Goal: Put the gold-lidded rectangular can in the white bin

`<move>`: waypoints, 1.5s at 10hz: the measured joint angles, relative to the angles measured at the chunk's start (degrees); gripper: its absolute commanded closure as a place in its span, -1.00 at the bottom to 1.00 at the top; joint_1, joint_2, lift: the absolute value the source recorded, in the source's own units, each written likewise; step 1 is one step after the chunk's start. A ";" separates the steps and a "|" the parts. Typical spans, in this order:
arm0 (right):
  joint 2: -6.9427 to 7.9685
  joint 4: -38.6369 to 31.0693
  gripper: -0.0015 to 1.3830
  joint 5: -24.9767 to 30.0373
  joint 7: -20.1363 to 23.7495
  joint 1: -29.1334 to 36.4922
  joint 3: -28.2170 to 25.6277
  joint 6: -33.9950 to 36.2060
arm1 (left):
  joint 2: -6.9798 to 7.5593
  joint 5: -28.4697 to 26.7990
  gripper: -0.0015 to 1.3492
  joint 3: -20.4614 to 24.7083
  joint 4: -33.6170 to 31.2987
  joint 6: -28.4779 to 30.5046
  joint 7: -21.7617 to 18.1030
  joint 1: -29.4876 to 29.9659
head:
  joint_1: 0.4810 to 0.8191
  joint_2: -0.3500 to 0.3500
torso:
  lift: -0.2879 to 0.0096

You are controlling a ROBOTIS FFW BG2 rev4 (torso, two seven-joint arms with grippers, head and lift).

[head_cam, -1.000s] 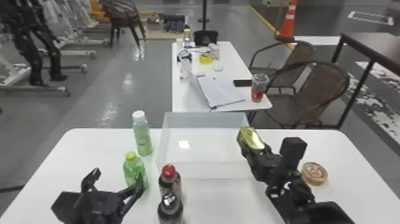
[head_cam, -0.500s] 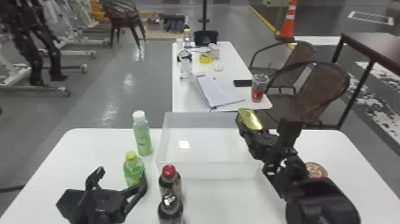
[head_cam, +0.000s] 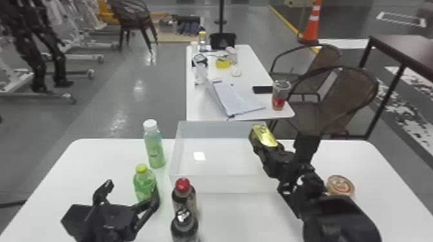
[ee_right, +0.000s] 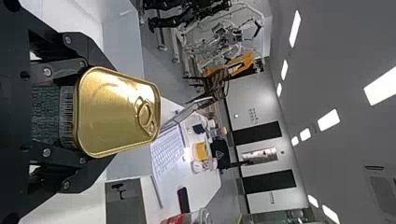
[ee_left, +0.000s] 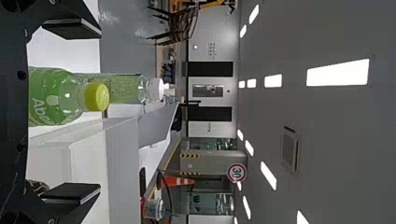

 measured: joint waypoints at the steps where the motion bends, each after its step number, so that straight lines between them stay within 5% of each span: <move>1: 0.07 0.13 0.44 -0.14 0.00 0.14 0.02 0.17 | 0.00 0.05 -0.79 0.01 0.00 -0.04 0.00 0.03 | -0.60 0.00 | 0.26; 4: 0.17 0.16 0.11 -0.36 0.00 0.61 0.02 0.52 | 0.01 0.09 -0.79 0.03 0.00 -0.12 0.00 0.11 | -0.60 0.00 | 0.26; 6: 0.24 -0.24 -0.39 -0.35 0.00 1.24 -0.01 0.56 | 0.01 0.16 -0.79 0.13 0.00 -0.26 0.00 0.27 | -0.60 0.00 | 0.26; 8: 0.26 -0.44 -0.63 -0.20 0.00 1.84 -0.06 0.57 | 0.00 0.17 -0.79 0.18 0.00 -0.34 0.00 0.36 | -0.60 0.00 | 0.26; 11: 0.20 -3.05 -0.68 -0.03 0.00 3.93 -0.61 0.07 | 0.00 0.17 -0.79 0.19 -0.02 -0.45 0.00 0.43 | -0.60 0.00 | 0.26; 15: -0.01 -23.28 -0.67 7.00 -0.27 16.04 -11.62 0.17 | -0.09 -0.09 -0.79 0.32 -0.36 -0.99 0.43 0.93 | -0.60 0.00 | 0.26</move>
